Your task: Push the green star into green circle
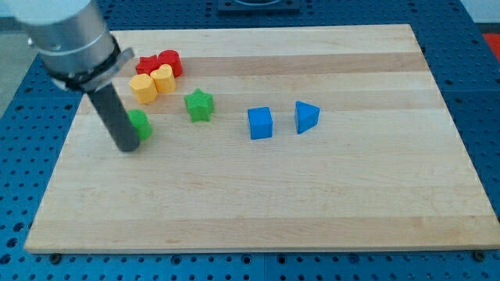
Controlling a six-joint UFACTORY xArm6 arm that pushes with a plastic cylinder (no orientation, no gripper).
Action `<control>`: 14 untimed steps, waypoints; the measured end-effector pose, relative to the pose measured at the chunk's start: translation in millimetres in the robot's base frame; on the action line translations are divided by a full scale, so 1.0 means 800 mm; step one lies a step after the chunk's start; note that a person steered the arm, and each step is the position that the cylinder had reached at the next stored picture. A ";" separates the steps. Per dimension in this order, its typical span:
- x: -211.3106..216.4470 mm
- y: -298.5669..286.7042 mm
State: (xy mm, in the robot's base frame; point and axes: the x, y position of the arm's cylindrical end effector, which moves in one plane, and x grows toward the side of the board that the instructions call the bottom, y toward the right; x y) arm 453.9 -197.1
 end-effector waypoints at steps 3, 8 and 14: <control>-0.016 0.004; -0.030 0.159; 0.042 0.175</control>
State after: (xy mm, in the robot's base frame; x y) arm 487.2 -57.0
